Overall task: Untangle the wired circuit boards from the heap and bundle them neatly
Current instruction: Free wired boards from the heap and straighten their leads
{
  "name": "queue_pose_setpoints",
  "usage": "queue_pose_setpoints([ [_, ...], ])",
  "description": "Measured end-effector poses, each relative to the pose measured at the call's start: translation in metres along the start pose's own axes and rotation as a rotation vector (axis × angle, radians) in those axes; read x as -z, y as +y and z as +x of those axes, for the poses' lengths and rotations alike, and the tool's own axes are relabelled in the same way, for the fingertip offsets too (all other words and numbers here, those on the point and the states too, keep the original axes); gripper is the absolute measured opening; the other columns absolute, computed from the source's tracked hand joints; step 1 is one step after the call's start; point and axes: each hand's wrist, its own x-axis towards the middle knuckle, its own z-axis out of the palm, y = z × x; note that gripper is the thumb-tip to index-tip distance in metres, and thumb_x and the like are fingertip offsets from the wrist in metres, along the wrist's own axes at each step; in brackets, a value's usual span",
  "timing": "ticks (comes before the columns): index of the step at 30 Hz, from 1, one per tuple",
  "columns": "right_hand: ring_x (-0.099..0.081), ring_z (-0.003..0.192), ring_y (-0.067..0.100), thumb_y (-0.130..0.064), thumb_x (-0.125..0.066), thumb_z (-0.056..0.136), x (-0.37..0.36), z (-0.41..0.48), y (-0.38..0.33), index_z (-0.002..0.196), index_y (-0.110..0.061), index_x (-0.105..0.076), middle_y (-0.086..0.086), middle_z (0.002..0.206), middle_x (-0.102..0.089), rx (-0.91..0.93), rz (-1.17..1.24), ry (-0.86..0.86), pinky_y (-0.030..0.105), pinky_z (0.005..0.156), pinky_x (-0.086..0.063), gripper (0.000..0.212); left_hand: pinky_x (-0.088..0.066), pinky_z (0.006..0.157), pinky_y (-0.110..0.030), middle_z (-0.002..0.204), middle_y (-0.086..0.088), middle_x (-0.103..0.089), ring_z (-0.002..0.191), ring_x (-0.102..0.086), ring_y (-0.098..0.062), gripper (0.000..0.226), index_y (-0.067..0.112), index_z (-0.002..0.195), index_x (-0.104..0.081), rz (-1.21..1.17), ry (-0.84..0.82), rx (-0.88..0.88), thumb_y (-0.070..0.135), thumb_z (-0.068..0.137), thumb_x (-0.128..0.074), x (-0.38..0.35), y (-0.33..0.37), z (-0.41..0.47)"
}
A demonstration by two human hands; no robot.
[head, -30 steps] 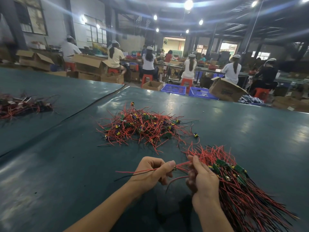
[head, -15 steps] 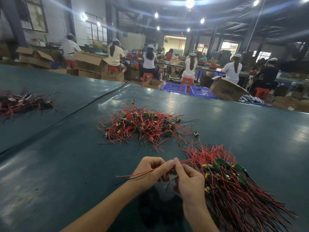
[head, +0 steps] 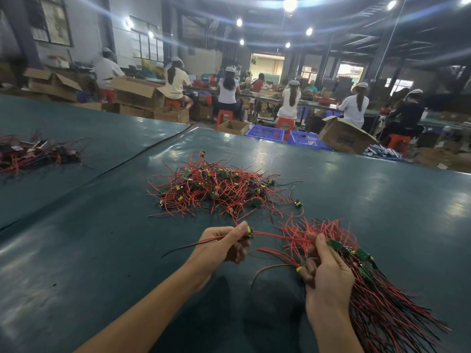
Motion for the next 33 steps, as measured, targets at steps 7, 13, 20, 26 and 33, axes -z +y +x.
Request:
queue_pose_setpoints([
  [7, -0.03, 0.042, 0.005, -0.02, -0.058, 0.096, -0.002, -0.003, -0.004, 0.077, -0.011, -0.074, -0.004, 0.064, -0.055, 0.03, 0.092, -0.046, 0.017, 0.037, -0.022, 0.026, -0.05, 0.054, -0.021, 0.069, -0.006, -0.068, 0.052, -0.057, -0.012, 0.032, 0.007, 0.085, -0.071, -0.069, 0.095, 0.033, 0.036, 0.073, -0.069, -0.001, -0.001, 0.003],
  [13, -0.034, 0.042, 0.005, -0.048, -0.054, 0.085, -0.007, -0.01, -0.006, 0.085, -0.012, -0.075, -0.003, 0.063, -0.056, 0.048, 0.123, -0.145, 0.016, 0.038, -0.026, 0.042, -0.048, 0.049, -0.021, 0.08, -0.008, -0.072, 0.053, -0.061, -0.014, 0.02, 0.01, 0.093, -0.067, -0.229, 0.163, 0.071, 0.027, 0.086, -0.061, 0.0, 0.001, 0.005],
  [20, -0.035, 0.042, 0.006, -0.061, -0.05, 0.077, -0.006, -0.007, 0.002, 0.094, -0.009, -0.072, -0.003, 0.062, -0.054, -0.028, 0.063, -0.157, 0.016, 0.036, -0.027, 0.059, -0.049, 0.054, -0.025, 0.073, -0.005, -0.067, 0.056, -0.06, -0.015, 0.033, 0.013, 0.087, -0.063, -0.34, 0.16, 0.206, 0.043, 0.092, -0.052, 0.007, -0.001, 0.006],
  [26, -0.041, 0.043, 0.008, -0.05, -0.066, 0.073, -0.016, -0.018, 0.022, 0.083, -0.012, -0.079, 0.001, 0.059, -0.057, -0.141, -0.21, -0.296, 0.023, 0.04, -0.034, 0.042, -0.043, 0.058, -0.027, 0.064, -0.002, -0.059, 0.056, -0.056, -0.016, 0.029, 0.016, 0.077, -0.058, -0.233, -0.132, 0.35, 0.044, 0.075, -0.063, -0.002, 0.001, -0.002],
  [33, -0.069, 0.069, 0.03, -0.033, -0.071, 0.073, -0.024, -0.026, 0.03, 0.072, -0.015, -0.08, 0.019, 0.077, -0.073, -0.132, -0.264, -0.304, 0.043, 0.072, -0.057, 0.02, -0.047, 0.062, -0.023, 0.073, 0.005, -0.065, 0.064, -0.059, -0.008, 0.026, 0.026, 0.086, -0.077, -0.075, -0.277, 0.383, 0.047, 0.088, -0.062, -0.005, -0.006, -0.003],
])
